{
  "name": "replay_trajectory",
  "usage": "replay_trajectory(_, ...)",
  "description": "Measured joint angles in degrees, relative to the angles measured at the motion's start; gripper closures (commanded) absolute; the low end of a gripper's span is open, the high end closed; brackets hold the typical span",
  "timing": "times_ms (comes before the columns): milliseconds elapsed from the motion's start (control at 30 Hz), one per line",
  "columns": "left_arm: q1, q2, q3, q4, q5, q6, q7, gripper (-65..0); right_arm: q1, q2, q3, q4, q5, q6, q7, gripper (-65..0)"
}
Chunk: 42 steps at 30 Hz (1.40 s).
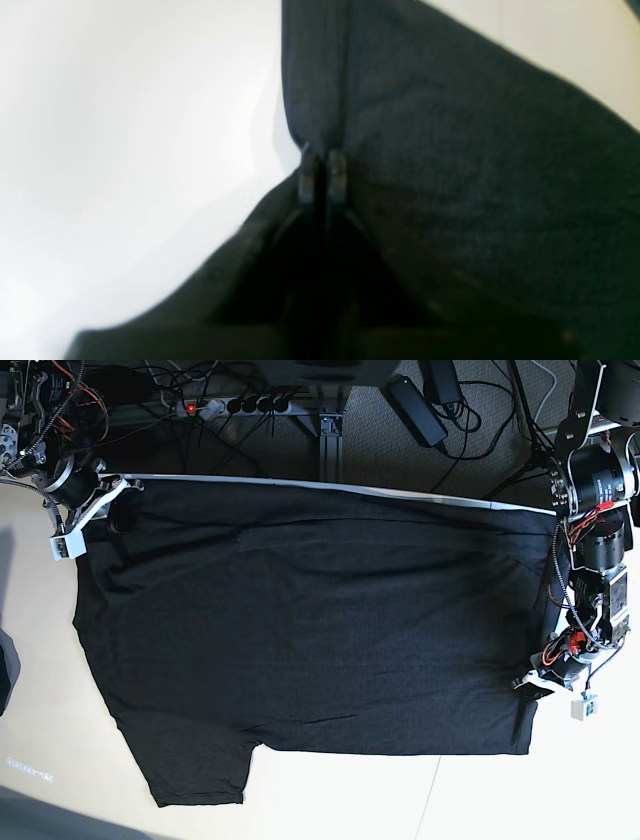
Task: Fold the T-shirt properly
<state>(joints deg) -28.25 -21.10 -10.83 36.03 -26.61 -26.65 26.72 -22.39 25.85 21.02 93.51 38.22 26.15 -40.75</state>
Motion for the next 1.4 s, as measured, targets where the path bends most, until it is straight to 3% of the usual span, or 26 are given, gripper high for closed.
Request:
replay_trajectory(367,0.00,0.00,0.00,0.00,-0.02,-0.02,0.00,0.0,4.90,-0.15,5.27,1.92,6.78,0.02,-2.78,0.0)
replay_trajectory(567,-0.04,-0.31,3.63,0.00,-0.26,0.02,-0.90,0.0,12.98,-0.13,8.00,1.51,5.75,0.02,-3.06,0.0)
replay_trajectory(700,-0.37,-0.31,9.46,0.17,-0.74,0.00,-1.77,0.0,22.01,-0.31,7.72,-7.50,2.60,-0.26,-2.78,0.0)
replay_trajectory(867,-0.37,-0.44,10.56,0.28,-0.96,-0.20,-1.88,0.0,34.71,-0.15,7.98,-26.51,0.20,-0.50,-1.49,0.0)
replay_trajectory(900,-0.37,-0.57,10.58,0.31,-1.11,-0.24,-1.64,0.0,36.98,-0.13,7.98,-29.88,-0.11,-0.50,-0.94,-4.1)
replay_trajectory(967,-0.37,-0.83,10.69,0.31,-1.20,-0.35,-1.44,0.0,41.46,-0.17,7.98,-36.11,-1.18,-0.44,-0.09,-21.2)
replay_trajectory(1033,-0.35,-1.27,10.73,0.31,-1.31,-0.46,-1.27,0.0,45.13,-0.13,7.96,-41.00,-2.43,-0.46,0.74,-29.5)
replay_trajectory(1400,-0.17,-3.65,10.78,0.26,-0.92,-0.61,-0.79,0.0,54.97,4.28,8.00,-57.88,-5.73,-0.44,4.07,-30.2)
